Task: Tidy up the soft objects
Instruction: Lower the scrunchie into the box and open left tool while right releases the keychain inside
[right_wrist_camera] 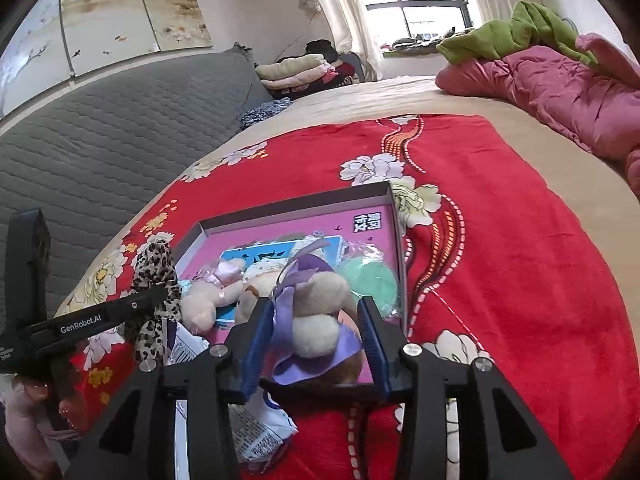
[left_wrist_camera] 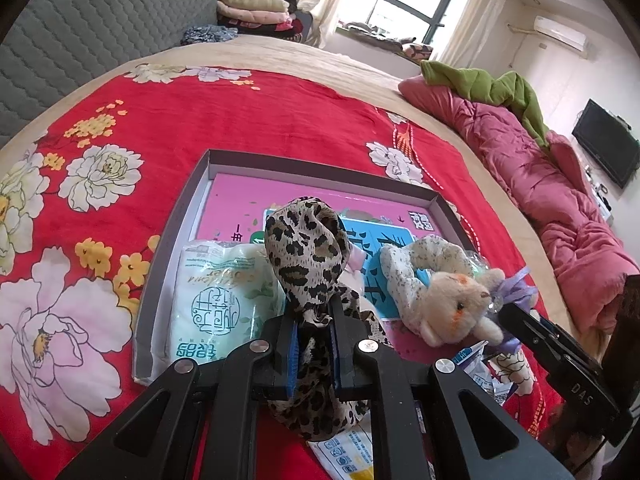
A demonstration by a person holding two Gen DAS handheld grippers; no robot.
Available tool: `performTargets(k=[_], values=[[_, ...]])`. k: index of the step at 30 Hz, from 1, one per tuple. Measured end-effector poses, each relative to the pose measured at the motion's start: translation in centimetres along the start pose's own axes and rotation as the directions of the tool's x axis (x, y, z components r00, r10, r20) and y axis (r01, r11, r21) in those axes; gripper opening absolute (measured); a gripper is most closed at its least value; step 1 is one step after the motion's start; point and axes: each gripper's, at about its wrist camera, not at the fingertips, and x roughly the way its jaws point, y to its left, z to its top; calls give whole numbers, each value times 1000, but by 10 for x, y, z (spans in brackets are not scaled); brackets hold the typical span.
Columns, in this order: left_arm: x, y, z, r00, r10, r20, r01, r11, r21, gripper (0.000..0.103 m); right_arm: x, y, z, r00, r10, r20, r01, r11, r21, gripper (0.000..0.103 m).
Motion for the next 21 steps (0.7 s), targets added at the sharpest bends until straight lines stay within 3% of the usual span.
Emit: performTargets(k=[8,21], values=[[-1,6,2,1000,-9,5,10,1000,-14,13,-6,-9,-6,1000,-8,-1,8,999,35,45],[-2,3,1,1000,-17,8,17,1000,-8,13,6,9,-1,1000,-23,-10,23,1000,-17,45]])
